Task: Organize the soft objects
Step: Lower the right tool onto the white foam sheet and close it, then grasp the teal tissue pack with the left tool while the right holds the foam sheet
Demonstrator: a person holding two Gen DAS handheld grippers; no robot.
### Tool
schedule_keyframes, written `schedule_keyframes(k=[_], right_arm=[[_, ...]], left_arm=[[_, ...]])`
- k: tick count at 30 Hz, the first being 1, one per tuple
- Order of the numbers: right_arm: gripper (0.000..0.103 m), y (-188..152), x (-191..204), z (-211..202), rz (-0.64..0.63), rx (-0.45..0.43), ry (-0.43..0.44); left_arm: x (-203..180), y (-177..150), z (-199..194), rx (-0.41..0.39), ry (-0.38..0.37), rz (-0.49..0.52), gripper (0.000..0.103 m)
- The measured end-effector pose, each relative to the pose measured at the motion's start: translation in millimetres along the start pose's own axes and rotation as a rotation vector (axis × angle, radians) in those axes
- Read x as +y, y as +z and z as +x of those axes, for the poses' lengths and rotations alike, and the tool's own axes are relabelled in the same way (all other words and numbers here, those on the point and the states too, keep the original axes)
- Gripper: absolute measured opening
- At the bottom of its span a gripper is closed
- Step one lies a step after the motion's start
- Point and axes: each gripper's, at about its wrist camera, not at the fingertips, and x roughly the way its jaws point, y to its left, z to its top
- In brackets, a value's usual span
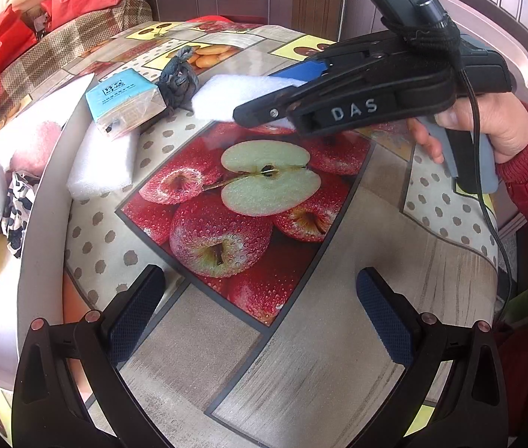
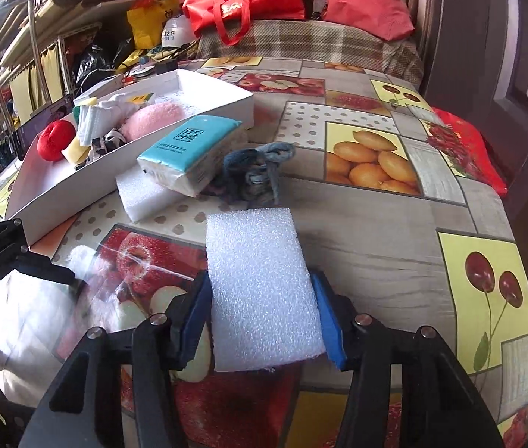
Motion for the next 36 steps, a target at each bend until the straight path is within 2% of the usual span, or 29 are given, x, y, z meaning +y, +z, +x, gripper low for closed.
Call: schedule_keyframes(k=[4, 25, 26, 29, 33, 36], right_arm=[[0.054, -1, -16, -3, 0.081, -0.014, -0.001], [0.054, -3, -25, -13, 0.138, -0.081, 0.038], [0.054, -3, -26, -14, 0.146, -0.087, 0.042], [0.054, -3, -29, -15, 0.171, -0.097, 0.047], [0.054, -4, -32, -18, 0.189, -0.112, 0.052], [0.054, -3, -33, -18, 0.203, -0.122, 0.062]], left_arm=[[0, 0, 0, 0.0, 0.0, 0.0, 0.103], [-2, 2, -1, -0.007, 0.01, 0.0, 0.102], [-4, 3, -5, -0.026, 0.026, -0.008, 0.102], [0, 10, -35, -0.161, 0.056, -0.085, 0.103], [25, 37, -67, -0.333, 0.228, -0.238, 0.103], [49, 63, -58, -0.332, 0.26, -0.328, 0.103]])
